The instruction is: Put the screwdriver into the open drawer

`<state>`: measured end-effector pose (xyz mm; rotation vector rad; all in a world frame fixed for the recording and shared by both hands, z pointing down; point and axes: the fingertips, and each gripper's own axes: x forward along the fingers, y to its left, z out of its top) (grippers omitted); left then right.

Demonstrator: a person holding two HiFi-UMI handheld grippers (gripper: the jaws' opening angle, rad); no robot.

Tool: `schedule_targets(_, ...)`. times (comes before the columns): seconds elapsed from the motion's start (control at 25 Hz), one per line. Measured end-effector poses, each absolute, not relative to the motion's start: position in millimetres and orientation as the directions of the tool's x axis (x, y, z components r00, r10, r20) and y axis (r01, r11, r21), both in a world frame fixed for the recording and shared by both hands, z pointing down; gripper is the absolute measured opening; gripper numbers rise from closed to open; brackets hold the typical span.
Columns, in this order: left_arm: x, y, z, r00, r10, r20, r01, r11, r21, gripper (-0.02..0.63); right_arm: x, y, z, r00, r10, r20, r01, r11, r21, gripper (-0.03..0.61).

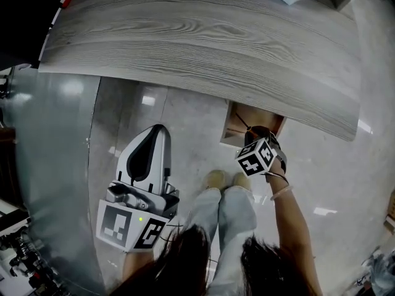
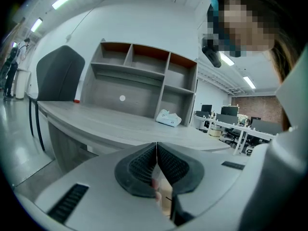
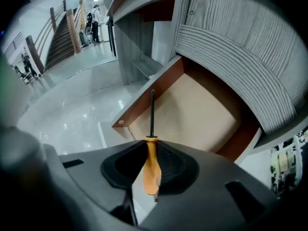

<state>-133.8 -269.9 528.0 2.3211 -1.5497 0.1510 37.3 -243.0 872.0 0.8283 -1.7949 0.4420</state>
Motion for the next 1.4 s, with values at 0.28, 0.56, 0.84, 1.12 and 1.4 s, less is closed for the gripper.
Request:
schedule_targets(0.28, -135.3, -271.1, 537.5, 0.406, -0.873, 0.27, -0.906, -0.346, 0.243, 0.018, 38.2, -244.7, 891.9, -0.155, -0.282, 0.947, -0.715, 0.694, 0.089, 0.085)
schedule_targets(0.56, -139.2, -272.4, 549.3, 0.385, -0.868, 0.314, -0.918, -0.325, 0.228, 0.018, 39.6, -247.2, 903.9, -0.12, -0.258, 0.959, -0.708, 0.7, 0.1, 0.086)
schedule_targets(0.84, -140.3, -273.3, 558.1, 0.386, -0.862, 0.33, -0.918, -0.323, 0.231, 0.018, 37.7, -252.2, 914.9, -0.096, -0.239, 0.966, -0.705, 0.701, 0.103, 0.086)
schedule_targets(1.12, -140.6, -275.2, 564.8, 0.385, -0.859, 0.339, -0.918, -0.318, 0.236, 0.018, 34.6, -253.6, 921.4, -0.1, -0.228, 0.969, -0.709, 0.7, 0.091, 0.091)
schedule_targets(1.4, -137.5, -276.8, 566.2, 0.386, -0.857, 0.342, -0.918, -0.318, 0.237, 0.018, 35.1, -251.0, 922.4, -0.112, -0.213, 0.971, -0.722, 0.689, 0.068, 0.114)
